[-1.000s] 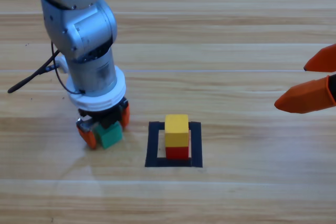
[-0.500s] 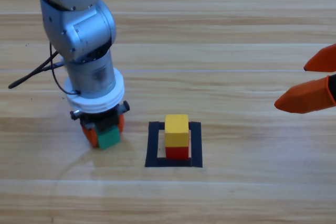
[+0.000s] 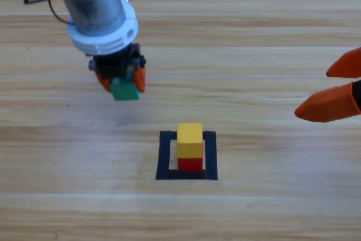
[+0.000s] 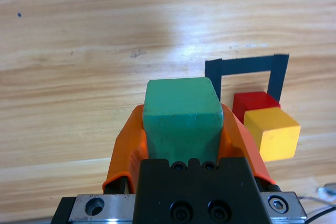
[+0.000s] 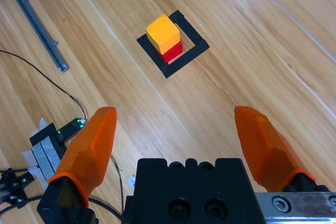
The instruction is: Stack the blocks in the rectangular block: red at the bottom, yellow in the middle, green on top
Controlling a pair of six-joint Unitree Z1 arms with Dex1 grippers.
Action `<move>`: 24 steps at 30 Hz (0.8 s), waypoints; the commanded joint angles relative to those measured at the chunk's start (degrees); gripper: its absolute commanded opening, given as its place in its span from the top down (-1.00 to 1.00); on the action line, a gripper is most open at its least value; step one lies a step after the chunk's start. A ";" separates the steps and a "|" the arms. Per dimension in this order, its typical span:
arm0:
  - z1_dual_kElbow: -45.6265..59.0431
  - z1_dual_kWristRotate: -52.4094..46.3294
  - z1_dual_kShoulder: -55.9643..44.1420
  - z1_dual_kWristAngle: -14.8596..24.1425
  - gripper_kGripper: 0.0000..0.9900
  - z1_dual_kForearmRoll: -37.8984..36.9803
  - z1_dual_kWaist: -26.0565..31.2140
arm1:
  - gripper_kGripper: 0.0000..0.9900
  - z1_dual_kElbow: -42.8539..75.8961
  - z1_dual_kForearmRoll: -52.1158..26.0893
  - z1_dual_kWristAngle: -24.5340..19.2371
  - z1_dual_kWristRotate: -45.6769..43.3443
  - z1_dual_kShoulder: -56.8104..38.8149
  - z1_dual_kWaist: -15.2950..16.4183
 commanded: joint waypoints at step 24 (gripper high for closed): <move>-14.57 -10.04 4.90 1.76 1.00 13.97 -11.14 | -1.00 1.18 0.48 0.89 -0.54 1.89 -1.45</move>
